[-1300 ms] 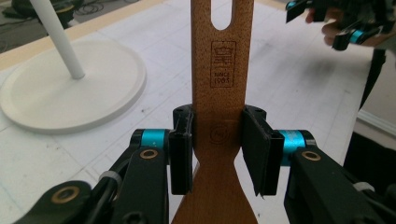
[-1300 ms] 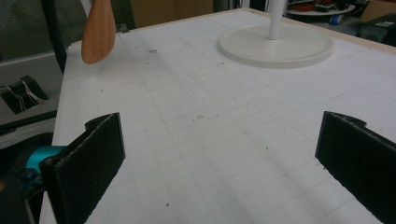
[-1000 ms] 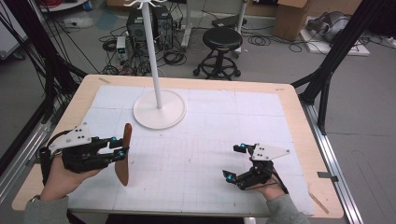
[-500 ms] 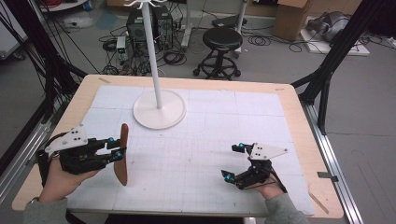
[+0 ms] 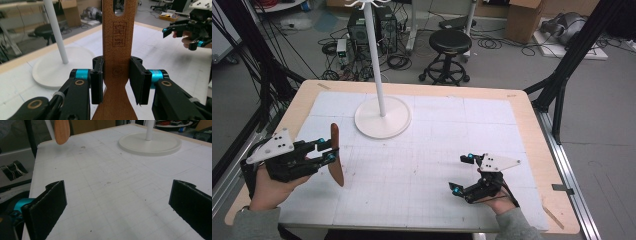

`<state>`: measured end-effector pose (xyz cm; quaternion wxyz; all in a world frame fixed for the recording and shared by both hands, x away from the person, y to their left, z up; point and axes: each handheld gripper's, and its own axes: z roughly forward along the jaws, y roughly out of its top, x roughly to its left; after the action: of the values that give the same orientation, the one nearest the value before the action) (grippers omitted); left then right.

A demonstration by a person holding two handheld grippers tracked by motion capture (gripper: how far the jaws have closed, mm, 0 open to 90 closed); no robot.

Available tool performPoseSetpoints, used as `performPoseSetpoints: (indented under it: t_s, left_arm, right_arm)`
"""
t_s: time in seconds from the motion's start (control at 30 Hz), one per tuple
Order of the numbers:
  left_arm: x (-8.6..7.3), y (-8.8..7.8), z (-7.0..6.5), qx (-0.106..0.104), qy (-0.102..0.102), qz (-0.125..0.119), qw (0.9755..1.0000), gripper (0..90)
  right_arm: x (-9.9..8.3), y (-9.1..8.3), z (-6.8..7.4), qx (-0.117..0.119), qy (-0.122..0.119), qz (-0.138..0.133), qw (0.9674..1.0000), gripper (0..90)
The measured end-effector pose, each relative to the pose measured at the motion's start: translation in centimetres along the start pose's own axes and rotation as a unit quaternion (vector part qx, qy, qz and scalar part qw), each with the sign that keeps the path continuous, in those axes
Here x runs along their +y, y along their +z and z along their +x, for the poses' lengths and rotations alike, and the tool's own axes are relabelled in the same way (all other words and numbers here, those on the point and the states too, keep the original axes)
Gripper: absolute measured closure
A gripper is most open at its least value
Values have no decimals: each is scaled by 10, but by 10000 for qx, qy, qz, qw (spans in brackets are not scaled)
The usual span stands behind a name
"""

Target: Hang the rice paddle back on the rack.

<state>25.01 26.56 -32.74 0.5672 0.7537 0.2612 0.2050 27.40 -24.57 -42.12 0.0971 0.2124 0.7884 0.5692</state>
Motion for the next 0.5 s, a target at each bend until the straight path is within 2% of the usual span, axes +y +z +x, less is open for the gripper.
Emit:
performPoseSetpoints:
  t_s: [0.13,0.23,0.4,0.5]
  left_arm:
    - [4,-1,9,-76,-129,63,9999,651]
    - [9,-3,15,-179,-243,-20,9995,651]
    - [22,-3,18,-323,-270,-173,9990,651]
    - [29,-2,19,-270,-286,-248,9989,652]
  right_arm:
    - [0,1,1,18,3,45,10000,0]
    - [0,1,0,-4,-3,29,10000,0]
    - [0,1,0,8,0,21,10000,0]
    - [1,0,0,46,43,-50,10000,0]
